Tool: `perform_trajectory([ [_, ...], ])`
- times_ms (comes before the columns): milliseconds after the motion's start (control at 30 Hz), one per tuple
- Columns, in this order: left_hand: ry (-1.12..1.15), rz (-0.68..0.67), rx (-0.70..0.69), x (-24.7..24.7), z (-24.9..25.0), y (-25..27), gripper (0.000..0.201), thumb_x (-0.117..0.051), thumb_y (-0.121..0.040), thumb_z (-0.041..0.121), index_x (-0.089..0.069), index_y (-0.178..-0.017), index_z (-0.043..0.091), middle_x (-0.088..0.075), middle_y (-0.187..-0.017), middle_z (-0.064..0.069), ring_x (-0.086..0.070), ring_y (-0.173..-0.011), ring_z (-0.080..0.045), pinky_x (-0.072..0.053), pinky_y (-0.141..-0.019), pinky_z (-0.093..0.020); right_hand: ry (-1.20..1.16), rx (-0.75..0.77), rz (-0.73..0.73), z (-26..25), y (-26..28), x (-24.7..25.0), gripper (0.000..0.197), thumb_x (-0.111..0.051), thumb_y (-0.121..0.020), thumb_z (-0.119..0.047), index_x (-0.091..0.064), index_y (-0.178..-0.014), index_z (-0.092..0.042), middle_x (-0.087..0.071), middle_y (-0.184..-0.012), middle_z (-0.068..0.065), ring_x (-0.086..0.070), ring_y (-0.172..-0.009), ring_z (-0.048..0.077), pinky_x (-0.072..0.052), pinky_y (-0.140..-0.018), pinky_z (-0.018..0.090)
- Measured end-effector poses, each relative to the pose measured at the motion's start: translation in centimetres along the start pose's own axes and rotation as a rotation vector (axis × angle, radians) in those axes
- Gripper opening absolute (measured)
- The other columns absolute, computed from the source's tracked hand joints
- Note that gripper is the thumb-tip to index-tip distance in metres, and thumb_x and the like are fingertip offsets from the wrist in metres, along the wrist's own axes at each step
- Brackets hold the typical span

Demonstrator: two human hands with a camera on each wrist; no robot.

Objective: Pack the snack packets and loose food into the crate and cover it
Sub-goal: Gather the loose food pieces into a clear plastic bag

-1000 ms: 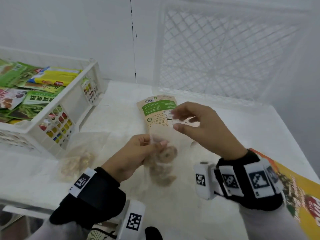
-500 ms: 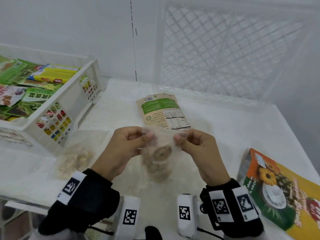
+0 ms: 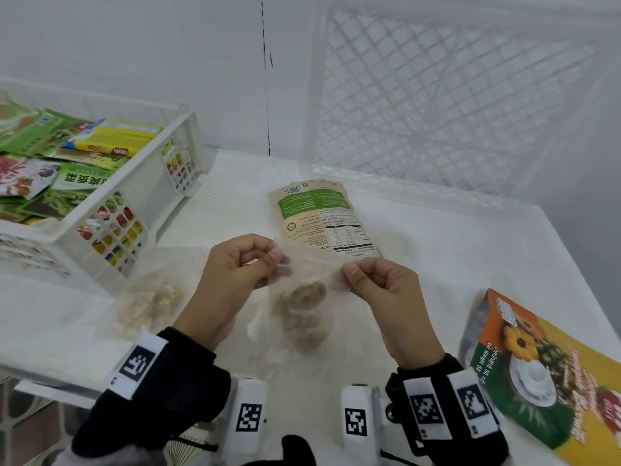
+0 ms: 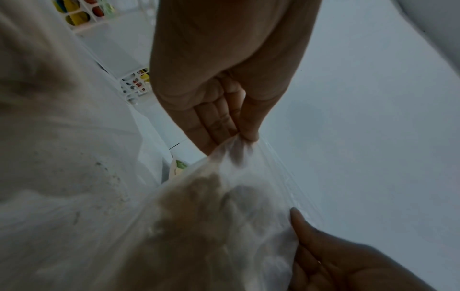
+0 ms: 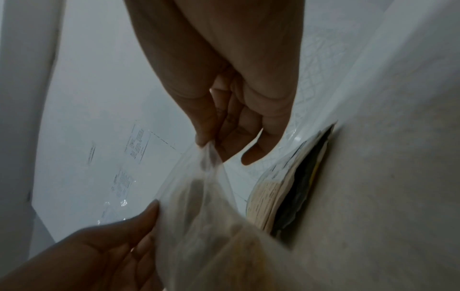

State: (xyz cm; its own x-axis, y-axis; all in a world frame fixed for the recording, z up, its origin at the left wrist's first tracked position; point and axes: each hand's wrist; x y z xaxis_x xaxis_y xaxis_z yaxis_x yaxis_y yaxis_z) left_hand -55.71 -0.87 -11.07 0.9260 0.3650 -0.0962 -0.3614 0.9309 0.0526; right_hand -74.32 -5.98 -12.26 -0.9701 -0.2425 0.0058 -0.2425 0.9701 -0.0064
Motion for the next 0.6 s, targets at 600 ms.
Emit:
perform_trajectory([
  [600,0.007,-0.18,0.065,0.2,1.0,0.8,0.022,-0.067,-0.069,0.023,-0.075,-0.073,0.003,-0.074,-0.076,-0.01,-0.069,-0.08,-0.017,-0.055,-0.073,-0.026,-0.184,0.013,-0.105,-1.2,1.1,-1.8,0.018,-0.072,-0.068,-0.016,-0.064,-0.058,-0.003,-0.057,-0.06,0.009,-0.052,-0.062,0.016,-0.046,-0.063,0.023],
])
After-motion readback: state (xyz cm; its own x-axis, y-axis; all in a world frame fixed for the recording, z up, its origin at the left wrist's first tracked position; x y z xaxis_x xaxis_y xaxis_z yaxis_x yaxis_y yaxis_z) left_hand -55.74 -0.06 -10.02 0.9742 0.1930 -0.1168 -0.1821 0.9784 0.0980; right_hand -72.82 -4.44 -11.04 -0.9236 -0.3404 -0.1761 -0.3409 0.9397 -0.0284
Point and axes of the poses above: each hand's wrist, its own y-axis away from the middle knuckle, its own x-axis out of the back of the hand, z = x × y
